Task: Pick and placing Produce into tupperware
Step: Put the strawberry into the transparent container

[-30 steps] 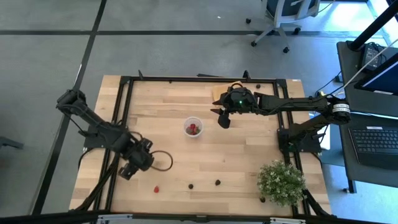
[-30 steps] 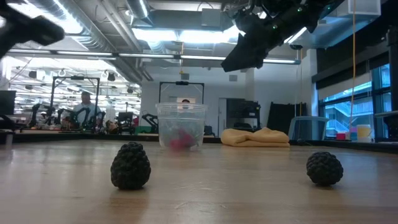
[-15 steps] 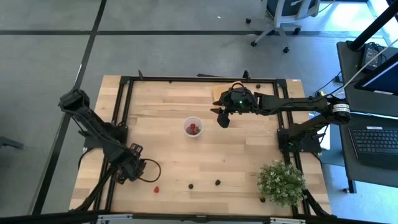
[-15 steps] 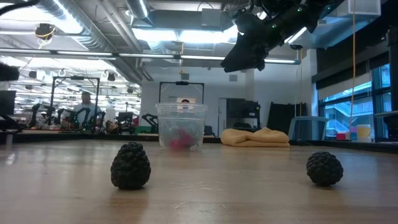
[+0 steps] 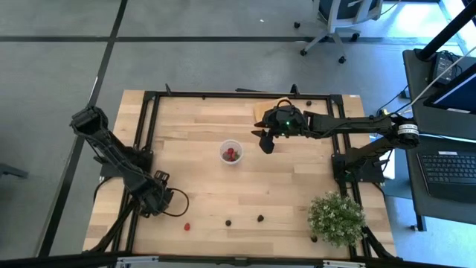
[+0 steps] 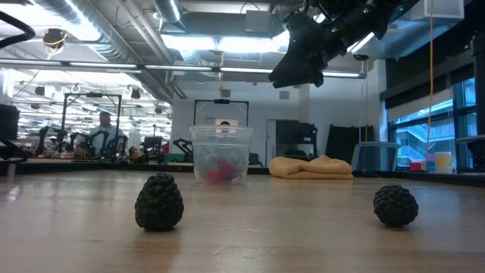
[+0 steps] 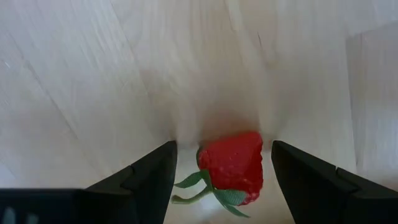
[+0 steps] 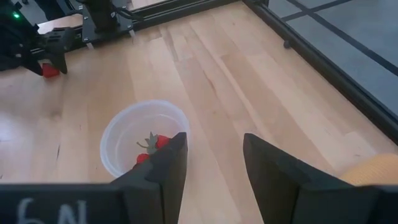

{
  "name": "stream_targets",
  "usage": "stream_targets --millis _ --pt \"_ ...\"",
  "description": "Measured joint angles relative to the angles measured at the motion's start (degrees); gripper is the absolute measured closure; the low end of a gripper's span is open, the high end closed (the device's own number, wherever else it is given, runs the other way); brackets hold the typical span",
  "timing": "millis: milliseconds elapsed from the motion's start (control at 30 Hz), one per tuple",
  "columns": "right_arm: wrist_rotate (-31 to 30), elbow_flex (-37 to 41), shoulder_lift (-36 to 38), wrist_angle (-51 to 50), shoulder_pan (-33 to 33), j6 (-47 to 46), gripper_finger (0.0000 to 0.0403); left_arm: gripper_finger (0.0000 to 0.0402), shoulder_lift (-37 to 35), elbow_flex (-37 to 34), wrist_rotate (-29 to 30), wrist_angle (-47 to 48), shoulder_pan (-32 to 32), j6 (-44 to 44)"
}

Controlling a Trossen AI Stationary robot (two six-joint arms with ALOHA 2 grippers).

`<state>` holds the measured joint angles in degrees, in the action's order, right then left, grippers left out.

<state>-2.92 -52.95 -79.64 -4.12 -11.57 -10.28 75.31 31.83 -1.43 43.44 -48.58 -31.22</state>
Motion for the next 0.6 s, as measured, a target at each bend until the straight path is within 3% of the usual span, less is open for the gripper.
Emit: stream_targets --millis 600 --pt "0.0 0.0 0.0 0.0 0.0 0.15 0.0242 0.0242 0.02 -0.07 0.43 1.1 0.02 0.2"
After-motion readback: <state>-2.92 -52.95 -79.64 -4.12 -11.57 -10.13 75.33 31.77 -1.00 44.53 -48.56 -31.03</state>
